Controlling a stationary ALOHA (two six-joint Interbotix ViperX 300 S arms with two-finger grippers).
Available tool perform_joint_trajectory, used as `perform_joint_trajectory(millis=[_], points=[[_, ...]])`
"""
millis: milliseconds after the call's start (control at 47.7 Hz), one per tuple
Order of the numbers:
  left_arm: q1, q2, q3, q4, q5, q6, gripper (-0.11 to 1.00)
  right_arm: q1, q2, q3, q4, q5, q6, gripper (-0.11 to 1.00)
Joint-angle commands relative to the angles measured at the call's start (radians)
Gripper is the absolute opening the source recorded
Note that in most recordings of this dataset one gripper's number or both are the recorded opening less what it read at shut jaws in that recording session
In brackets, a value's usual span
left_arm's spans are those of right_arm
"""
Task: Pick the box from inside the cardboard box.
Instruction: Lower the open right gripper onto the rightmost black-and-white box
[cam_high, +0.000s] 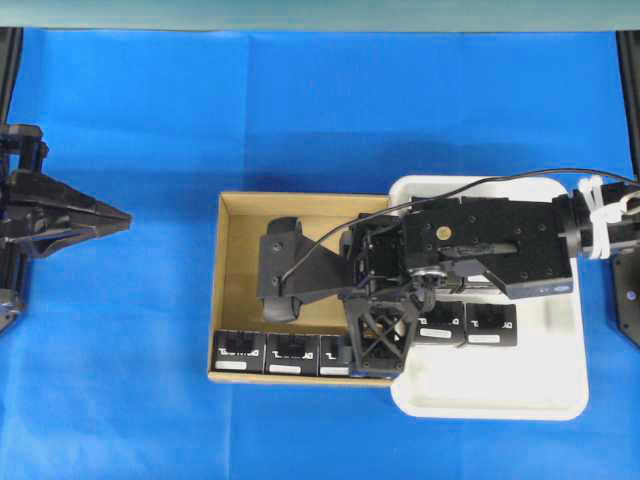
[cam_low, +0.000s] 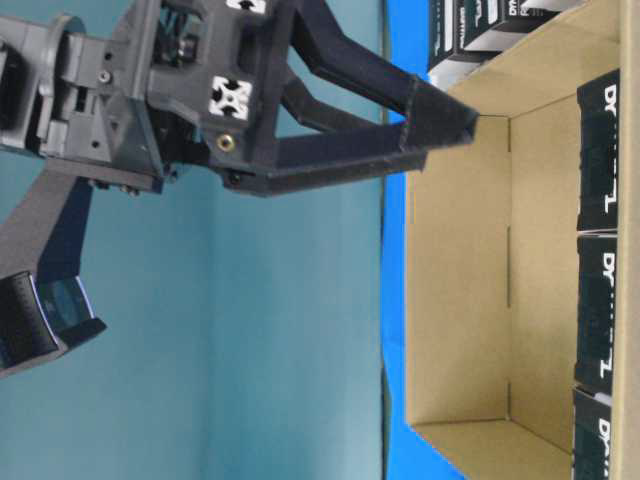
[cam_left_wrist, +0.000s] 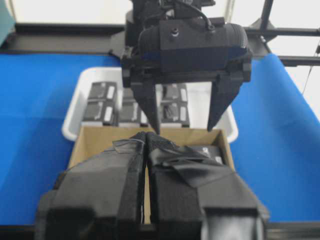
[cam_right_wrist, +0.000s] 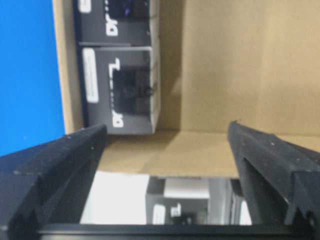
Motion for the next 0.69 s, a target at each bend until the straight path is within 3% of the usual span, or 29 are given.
perform_joint_trajectory(millis=[0, 126, 252, 671], points=[[0.002, 0.008, -0.028, 0.002, -0.005, -0.003, -0.02, -0.018, 0.006, -0.003, 0.046, -0.034, -0.002, 0.99], [0.008, 0.009, -0.028, 0.002, 0.021, -0.003, -0.02, -0.048, 0.023, 0.006, 0.16, -0.046, -0.029, 0.99], [0.008, 0.009, -0.029, 0.002, 0.052, -0.003, -0.02, -0.058, 0.037, 0.026, 0.233, -0.049, -0.106, 0.99], [0.011, 0.009, -0.028, 0.002, 0.058, -0.003, -0.02, -0.029, 0.11, 0.028, 0.25, -0.1, -0.143, 1.0]])
